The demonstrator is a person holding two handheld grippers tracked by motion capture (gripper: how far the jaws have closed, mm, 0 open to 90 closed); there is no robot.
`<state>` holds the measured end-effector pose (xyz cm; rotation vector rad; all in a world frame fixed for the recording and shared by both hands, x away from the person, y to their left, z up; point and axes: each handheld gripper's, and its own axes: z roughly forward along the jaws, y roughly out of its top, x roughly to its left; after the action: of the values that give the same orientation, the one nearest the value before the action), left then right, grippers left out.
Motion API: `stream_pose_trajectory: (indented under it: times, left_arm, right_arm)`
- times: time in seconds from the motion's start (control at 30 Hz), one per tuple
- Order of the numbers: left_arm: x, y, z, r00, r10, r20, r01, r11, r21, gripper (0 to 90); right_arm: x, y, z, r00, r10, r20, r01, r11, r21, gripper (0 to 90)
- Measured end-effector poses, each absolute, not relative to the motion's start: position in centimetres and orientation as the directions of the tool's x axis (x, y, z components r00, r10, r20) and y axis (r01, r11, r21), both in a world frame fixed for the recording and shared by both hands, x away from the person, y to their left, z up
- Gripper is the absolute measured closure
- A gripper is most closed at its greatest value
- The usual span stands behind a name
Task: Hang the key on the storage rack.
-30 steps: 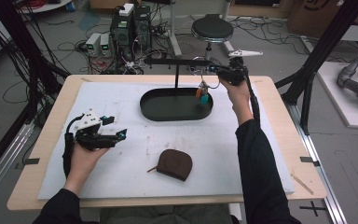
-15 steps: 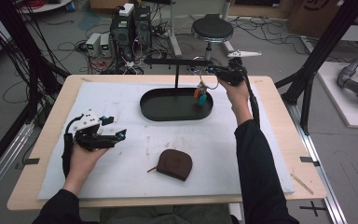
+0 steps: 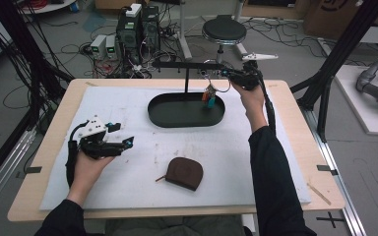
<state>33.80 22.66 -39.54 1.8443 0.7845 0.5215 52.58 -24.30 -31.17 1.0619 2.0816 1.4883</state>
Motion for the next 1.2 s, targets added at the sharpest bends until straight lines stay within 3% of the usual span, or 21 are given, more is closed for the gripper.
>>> stream_pose_trajectory:
  times: [0.27, 0.47, 0.67, 0.93, 1.2]
  left_arm:
    - [33.8, 22.7, -39.6, 0.694, 0.720, -0.001, 0.280, -0.269, 0.921, 25.9]
    - [33.9, 22.8, -39.6, 0.692, 0.722, -0.004, 0.280, -0.263, 0.923, 25.9]
    - [34.2, 22.8, -39.7, 0.693, 0.721, 0.002, 0.281, -0.273, 0.920, 25.9]
    - [34.1, 23.2, -39.4, 0.674, 0.739, -0.020, 0.290, -0.240, 0.926, 25.8]
    - [33.9, 23.6, -39.5, 0.658, 0.753, -0.017, 0.298, -0.239, 0.924, 25.3]
  right_arm:
    - [52.2, -24.5, -30.8, -0.642, 0.761, 0.091, 0.347, 0.183, 0.920, 77.4]
    - [50.6, -25.0, -30.0, -0.630, 0.776, 0.014, 0.325, 0.248, 0.912, 58.5]
    - [48.2, -26.7, -28.9, -0.630, 0.776, 0.015, 0.330, 0.250, 0.910, 46.5]
    - [44.4, -29.3, -28.2, -0.634, 0.773, 0.003, 0.283, 0.228, 0.932, 41.4]
    - [39.7, -31.5, -30.3, -0.641, 0.767, 0.025, 0.277, 0.202, 0.939, 37.7]
